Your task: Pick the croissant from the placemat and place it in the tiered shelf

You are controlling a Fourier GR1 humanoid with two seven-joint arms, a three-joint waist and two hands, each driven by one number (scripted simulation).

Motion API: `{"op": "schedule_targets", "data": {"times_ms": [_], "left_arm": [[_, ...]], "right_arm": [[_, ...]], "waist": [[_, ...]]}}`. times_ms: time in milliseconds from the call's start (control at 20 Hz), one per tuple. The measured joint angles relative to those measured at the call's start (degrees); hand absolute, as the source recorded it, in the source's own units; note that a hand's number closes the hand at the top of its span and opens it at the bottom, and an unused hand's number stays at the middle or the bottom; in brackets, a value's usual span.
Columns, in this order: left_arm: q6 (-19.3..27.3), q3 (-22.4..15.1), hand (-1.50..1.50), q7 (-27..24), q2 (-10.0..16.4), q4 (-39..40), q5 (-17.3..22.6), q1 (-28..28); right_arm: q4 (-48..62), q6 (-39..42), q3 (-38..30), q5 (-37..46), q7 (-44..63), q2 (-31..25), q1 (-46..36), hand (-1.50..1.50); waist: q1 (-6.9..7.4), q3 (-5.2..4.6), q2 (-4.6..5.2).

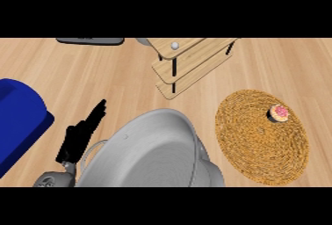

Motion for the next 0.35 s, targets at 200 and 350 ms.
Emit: {"op": "schedule_targets", "data": {"times_ms": [200, 350], "left_arm": [[0.1, -0.6, 0.00, 0.5, -0.5, -0.8, -0.3, -0.1], [0.0, -0.5, 0.00, 0.3, -0.5, -0.4, -0.3, 0.2]], "right_arm": [[0.5, 3.9, 0.2, 0.1, -2.7, -2.4, 1.8, -1.50], [0.8, 6.8, 0.9, 0.6, -3.7, -4.4, 2.7, -1.50]], "waist": [[0.37, 0.03, 0.06], [0.46, 0.02, 0.06]]}}
